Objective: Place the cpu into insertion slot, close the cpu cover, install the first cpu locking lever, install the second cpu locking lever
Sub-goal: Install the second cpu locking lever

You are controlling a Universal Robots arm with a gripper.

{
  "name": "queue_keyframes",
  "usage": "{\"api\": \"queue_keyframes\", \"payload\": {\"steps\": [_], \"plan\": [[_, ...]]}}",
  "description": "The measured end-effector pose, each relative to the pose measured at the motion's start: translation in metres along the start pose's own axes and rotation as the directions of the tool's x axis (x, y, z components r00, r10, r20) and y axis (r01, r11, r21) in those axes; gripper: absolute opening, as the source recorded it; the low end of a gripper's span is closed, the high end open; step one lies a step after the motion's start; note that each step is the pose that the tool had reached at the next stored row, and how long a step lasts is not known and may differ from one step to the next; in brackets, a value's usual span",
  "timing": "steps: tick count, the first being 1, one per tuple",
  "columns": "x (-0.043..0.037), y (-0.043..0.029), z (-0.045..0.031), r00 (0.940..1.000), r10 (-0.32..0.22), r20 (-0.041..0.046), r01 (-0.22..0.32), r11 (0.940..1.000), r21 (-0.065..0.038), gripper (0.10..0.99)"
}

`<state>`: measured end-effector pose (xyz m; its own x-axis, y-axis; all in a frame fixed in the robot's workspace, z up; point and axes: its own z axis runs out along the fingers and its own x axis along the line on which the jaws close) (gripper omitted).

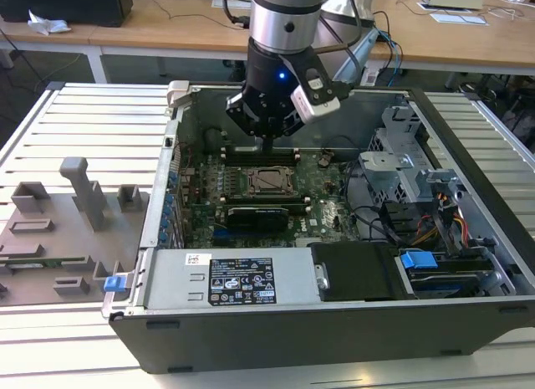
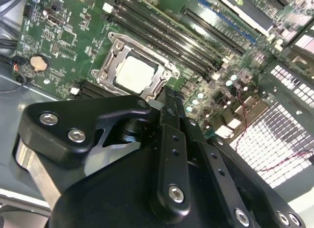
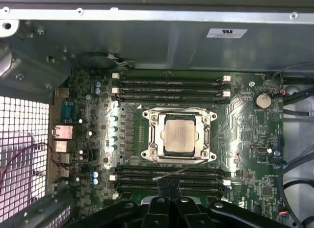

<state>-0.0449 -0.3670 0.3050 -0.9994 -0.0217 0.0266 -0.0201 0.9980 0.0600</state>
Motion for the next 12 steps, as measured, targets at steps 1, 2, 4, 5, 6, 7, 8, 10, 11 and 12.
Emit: {"api": "queue_keyframes", "payload": {"steps": [1, 2, 4, 5, 6, 7, 8, 10, 11, 12], "plan": [[0.0, -0.0012, 0.0005, 1.0, 0.0, 0.0, 0.0, 1.0, 0.0, 0.106], [0.0001, -0.0035, 0.0016, 1.0, 0.0, 0.0, 0.0, 1.0, -0.002, 0.106], [0.0, -0.0062, 0.004, 1.0, 0.0, 0.0002, 0.0, 1.0, -0.003, 0.106], [0.0, -0.0071, 0.0056, 1.0, 0.0, 0.0001, 0.0, 1.0, -0.004, 0.106], [-0.0001, -0.0084, 0.0085, 1.0, 0.0, 0.0001, 0.0, 1.0, -0.004, 0.106], [-0.0001, -0.0091, 0.0109, 1.0, 0.0, 0.0001, 0.0, 1.0, -0.004, 0.106], [-0.0011, -0.0094, 0.0135, 1.0, 0.0, -0.0006, 0.0, 1.0, -0.005, 0.106], [-0.0012, -0.0097, 0.016, 1.0, 0.0, -0.0006, 0.0, 1.0, -0.005, 0.106], [-0.0013, -0.0102, 0.0181, 1.0, 0.0, -0.0006, 0.0, 1.0, -0.006, 0.106], [-0.0014, -0.0106, 0.0202, 1.0, 0.0, -0.0006, 0.0, 1.0, -0.006, 0.106]]}}
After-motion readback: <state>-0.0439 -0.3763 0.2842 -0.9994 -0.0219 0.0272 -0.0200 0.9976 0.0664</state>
